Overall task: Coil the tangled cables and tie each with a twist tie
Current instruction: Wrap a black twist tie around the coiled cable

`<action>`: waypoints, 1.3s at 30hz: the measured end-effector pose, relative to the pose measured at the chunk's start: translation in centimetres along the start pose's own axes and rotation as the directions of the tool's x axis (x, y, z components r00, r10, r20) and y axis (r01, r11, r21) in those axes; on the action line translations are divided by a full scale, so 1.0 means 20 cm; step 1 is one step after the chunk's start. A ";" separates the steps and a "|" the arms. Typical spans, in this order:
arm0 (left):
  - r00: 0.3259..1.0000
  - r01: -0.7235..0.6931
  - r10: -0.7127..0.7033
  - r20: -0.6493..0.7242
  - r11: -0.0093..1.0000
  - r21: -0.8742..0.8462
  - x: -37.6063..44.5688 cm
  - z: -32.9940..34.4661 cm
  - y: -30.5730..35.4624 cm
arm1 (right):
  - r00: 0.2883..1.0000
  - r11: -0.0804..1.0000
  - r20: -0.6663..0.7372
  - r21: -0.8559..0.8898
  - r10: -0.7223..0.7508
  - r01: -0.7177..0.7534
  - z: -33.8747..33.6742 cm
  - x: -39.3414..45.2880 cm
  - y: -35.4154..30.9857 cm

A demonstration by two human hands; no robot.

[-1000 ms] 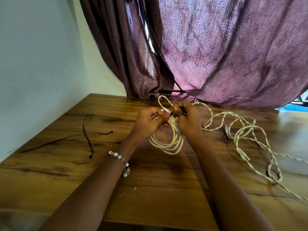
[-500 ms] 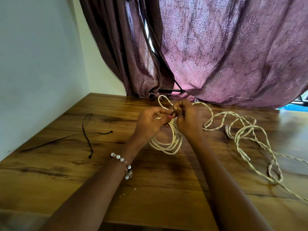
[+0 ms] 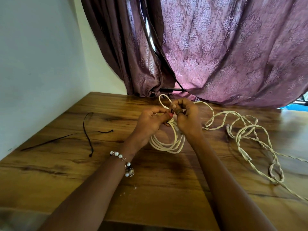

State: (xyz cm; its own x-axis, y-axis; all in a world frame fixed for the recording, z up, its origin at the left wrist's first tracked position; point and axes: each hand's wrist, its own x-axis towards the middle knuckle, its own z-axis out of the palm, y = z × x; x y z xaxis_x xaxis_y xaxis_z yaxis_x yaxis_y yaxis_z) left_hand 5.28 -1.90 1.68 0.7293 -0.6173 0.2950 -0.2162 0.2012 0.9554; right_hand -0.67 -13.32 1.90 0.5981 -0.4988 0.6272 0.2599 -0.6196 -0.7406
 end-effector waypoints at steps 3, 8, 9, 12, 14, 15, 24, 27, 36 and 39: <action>0.999 0.040 -0.040 -0.006 0.999 0.004 0.01 0.00 -0.01 | 0.998 0.998 -0.039 0.046 0.046 -0.044 0.00 0.00 0.00; 0.999 0.041 -0.042 0.018 0.996 0.073 0.01 0.02 -0.01 | 0.973 0.975 -0.102 0.109 0.206 -0.195 -0.02 0.02 0.02; 0.999 0.031 -0.035 0.032 0.995 0.097 0.01 0.03 -0.01 | 0.964 0.966 -0.116 0.131 0.237 -0.222 -0.02 0.02 0.02; 0.997 0.009 -0.022 0.081 0.988 0.156 0.02 0.03 -0.03 | 0.924 0.911 -0.122 0.254 0.363 -0.325 -0.02 0.01 0.00; 0.995 0.000 -0.017 0.098 0.986 0.164 0.02 0.03 -0.03 | 0.920 0.893 -0.070 0.278 0.386 -0.353 -0.03 0.00 -0.02; 0.995 -0.007 -0.007 0.096 0.989 0.146 0.02 0.02 -0.03 | 0.931 0.902 -0.026 0.261 0.364 -0.345 -0.05 -0.01 -0.02; 0.999 -0.004 0.010 -0.052 0.994 0.107 0.04 -0.03 -0.08 | 0.943 0.914 0.185 0.254 0.277 -0.318 -0.06 -0.02 -0.02; 0.999 -0.002 0.009 -0.053 0.993 0.121 0.03 -0.03 -0.07 | 0.957 0.933 0.131 0.223 0.259 -0.284 -0.05 -0.03 -0.05; 0.992 -0.023 0.001 0.125 0.984 0.176 0.03 -0.01 -0.04 | 0.956 0.958 -0.064 0.025 0.287 -0.286 -0.01 0.00 -0.02; 0.987 -0.115 0.084 0.136 0.964 0.241 0.02 0.01 -0.05 | 0.925 0.935 -0.133 0.039 0.355 -0.353 0.00 0.01 0.00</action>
State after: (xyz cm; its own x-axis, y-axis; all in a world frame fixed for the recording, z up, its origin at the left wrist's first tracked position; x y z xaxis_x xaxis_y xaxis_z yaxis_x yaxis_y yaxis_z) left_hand 5.76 -2.48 0.97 0.6136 -0.6959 0.3731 -0.4485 0.0817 0.8901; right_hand -0.69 -13.37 2.06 0.5446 -0.7623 0.3497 0.0612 -0.3797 -0.9231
